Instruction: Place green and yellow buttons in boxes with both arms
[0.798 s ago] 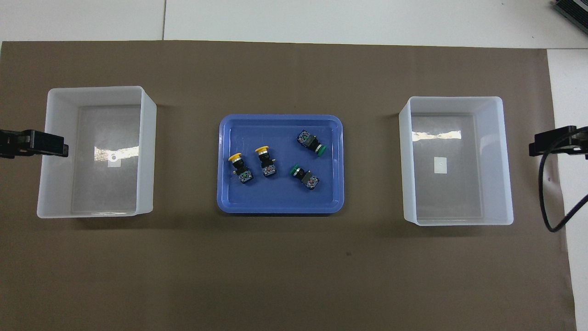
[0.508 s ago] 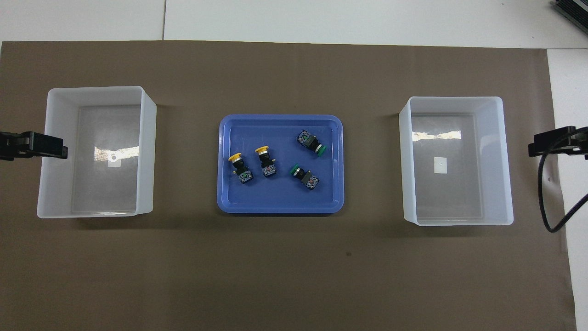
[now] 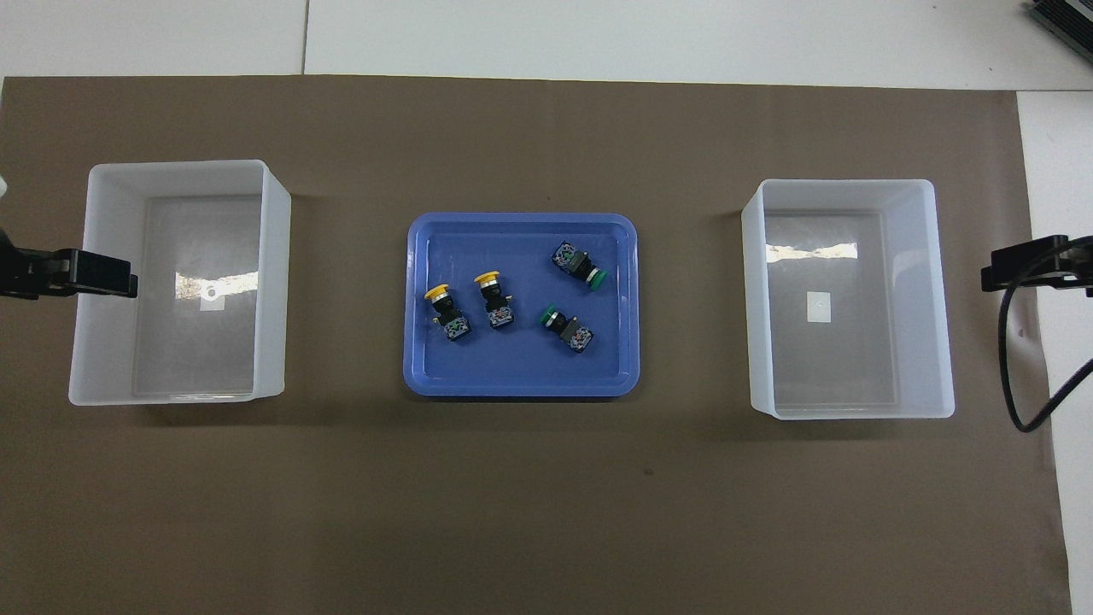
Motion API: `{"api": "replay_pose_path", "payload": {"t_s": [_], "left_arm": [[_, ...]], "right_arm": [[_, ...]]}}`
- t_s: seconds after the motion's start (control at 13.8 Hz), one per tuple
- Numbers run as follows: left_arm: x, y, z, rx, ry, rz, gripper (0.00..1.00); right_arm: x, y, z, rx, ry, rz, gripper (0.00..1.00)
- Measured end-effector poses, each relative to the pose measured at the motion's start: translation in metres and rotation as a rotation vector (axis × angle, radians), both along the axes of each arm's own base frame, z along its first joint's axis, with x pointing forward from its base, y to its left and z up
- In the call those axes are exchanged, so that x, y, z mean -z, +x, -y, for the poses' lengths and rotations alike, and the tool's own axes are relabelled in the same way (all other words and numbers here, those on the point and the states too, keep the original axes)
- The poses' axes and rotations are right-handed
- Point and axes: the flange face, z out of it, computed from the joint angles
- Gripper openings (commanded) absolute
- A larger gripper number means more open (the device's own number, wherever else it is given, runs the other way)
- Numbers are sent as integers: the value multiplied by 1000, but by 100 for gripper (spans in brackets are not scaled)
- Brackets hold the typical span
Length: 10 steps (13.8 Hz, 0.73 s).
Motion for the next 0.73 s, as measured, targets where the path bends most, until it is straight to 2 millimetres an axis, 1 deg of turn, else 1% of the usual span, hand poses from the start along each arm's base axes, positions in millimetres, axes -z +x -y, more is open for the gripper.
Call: {"api": "replay_pose_path", "payload": {"t_s": [0.15, 0.29, 0.51, 0.58, 0.73], "left_arm": [[20, 2, 11, 16, -2, 90, 100], [46, 0, 37, 16, -12, 124, 100], [73, 1, 69, -23, -36, 162, 100], [85, 3, 79, -44, -45, 166, 100], [115, 13, 111, -108, -81, 187, 100]], "right_arm": [[1, 0, -1, -3, 0, -2, 100], [2, 0, -2, -4, 0, -5, 100], [5, -2, -2, -4, 1, -12, 100], [6, -3, -2, -4, 1, -14, 100], [6, -3, -6, -11, 1, -15, 100]]}}
